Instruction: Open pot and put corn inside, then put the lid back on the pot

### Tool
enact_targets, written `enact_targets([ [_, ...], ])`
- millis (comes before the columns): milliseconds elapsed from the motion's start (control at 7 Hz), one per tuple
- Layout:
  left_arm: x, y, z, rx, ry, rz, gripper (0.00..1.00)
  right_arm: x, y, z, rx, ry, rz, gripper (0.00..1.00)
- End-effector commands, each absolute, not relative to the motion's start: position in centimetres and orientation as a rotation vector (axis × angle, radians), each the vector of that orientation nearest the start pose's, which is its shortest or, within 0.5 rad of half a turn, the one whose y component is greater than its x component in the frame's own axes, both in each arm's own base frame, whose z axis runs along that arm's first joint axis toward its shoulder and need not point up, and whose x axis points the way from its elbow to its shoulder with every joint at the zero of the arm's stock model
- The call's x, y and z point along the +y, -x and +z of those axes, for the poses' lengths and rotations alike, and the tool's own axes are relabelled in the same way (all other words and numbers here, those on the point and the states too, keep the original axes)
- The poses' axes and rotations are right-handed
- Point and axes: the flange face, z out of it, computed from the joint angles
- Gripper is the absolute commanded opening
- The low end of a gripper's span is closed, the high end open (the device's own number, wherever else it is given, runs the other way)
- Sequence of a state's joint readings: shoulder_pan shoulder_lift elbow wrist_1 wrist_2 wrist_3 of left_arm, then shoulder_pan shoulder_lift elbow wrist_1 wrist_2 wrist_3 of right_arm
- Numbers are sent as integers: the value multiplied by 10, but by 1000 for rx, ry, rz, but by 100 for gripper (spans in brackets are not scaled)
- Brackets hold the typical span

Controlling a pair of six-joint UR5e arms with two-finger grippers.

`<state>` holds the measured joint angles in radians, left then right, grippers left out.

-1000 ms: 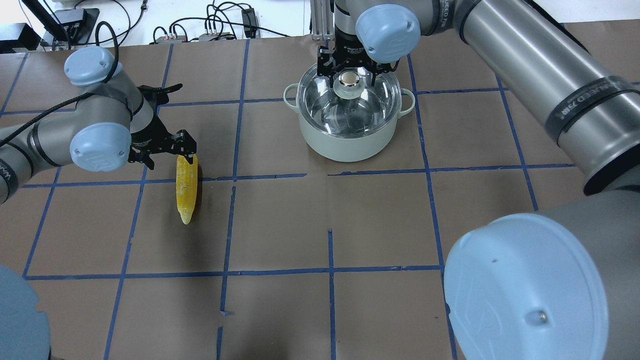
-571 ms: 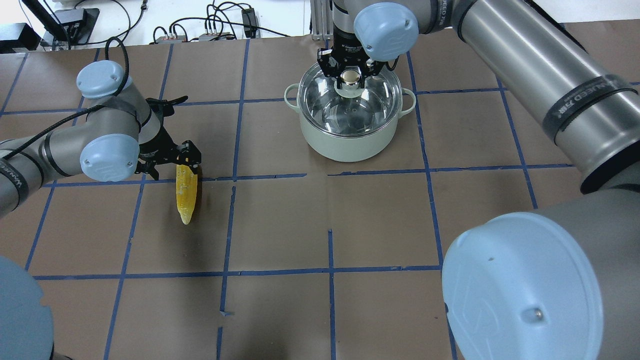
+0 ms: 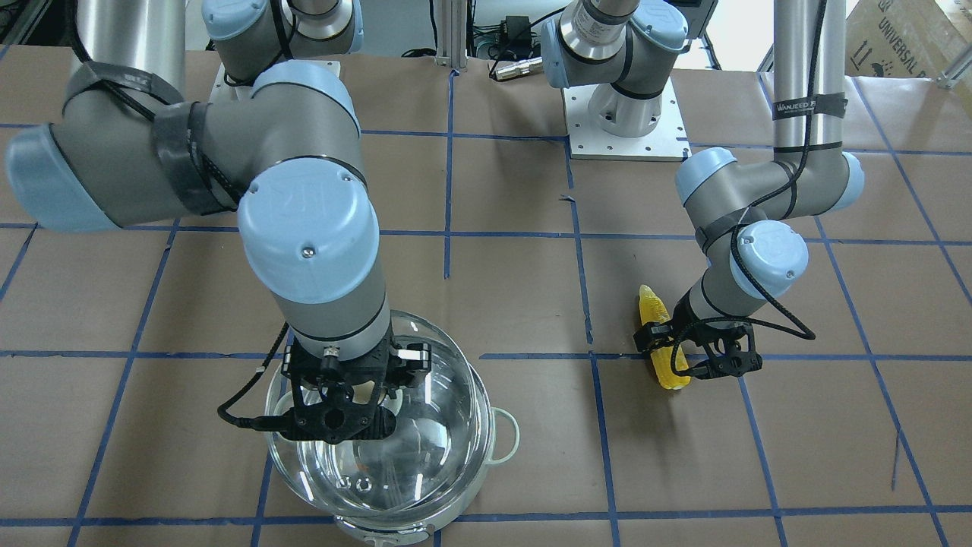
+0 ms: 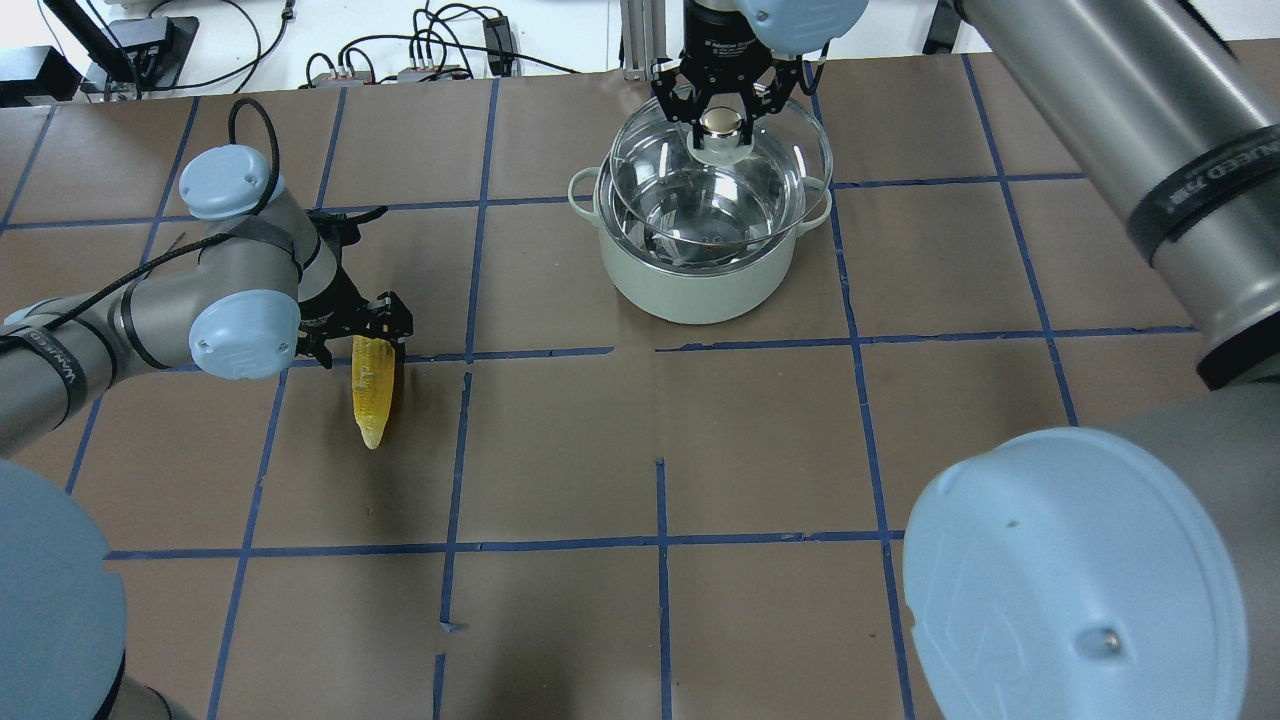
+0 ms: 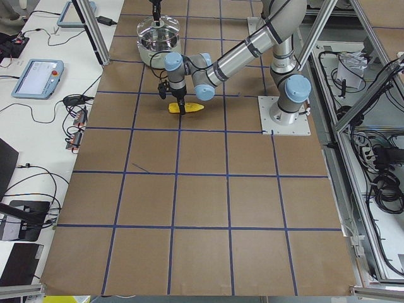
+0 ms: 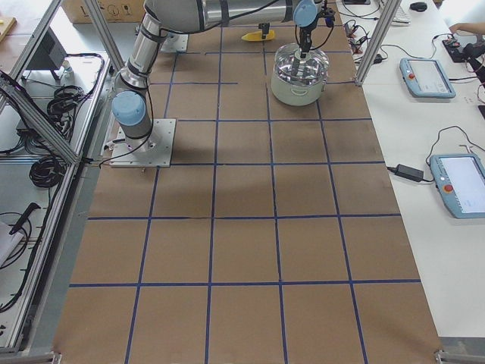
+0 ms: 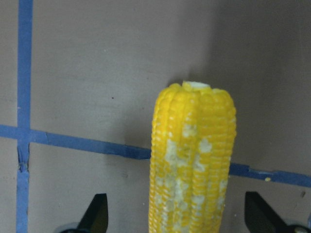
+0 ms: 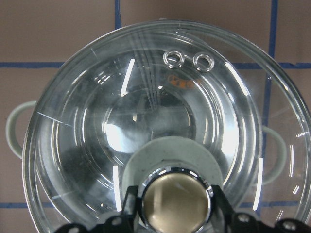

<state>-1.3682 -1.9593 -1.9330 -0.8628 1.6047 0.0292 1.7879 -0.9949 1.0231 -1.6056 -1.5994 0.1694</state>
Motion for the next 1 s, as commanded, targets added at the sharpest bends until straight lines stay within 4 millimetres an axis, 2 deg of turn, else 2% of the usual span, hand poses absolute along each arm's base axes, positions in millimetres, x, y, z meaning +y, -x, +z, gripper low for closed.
enact_targets([
  [0,-563,17,188,3091,268,14,31,-703,-182,418,3193,184,25,20],
  [143,-565,17,196,3088,264,-11,14,-720,-98,406,3176,185,87,17],
  [286,-568,25,204,3060,256,-34,3,-725,-35,401,3152,275,118,15],
  [429,-579,43,228,3042,209,-64,3,-725,-2,390,3146,267,148,15],
  [571,-594,69,265,3030,241,-31,3,-718,15,371,3129,320,214,13],
  [714,-610,103,310,3030,258,-11,3,-708,15,351,3114,350,267,12],
  [857,-622,142,353,3024,310,14,3,-703,22,343,3142,346,269,12],
])
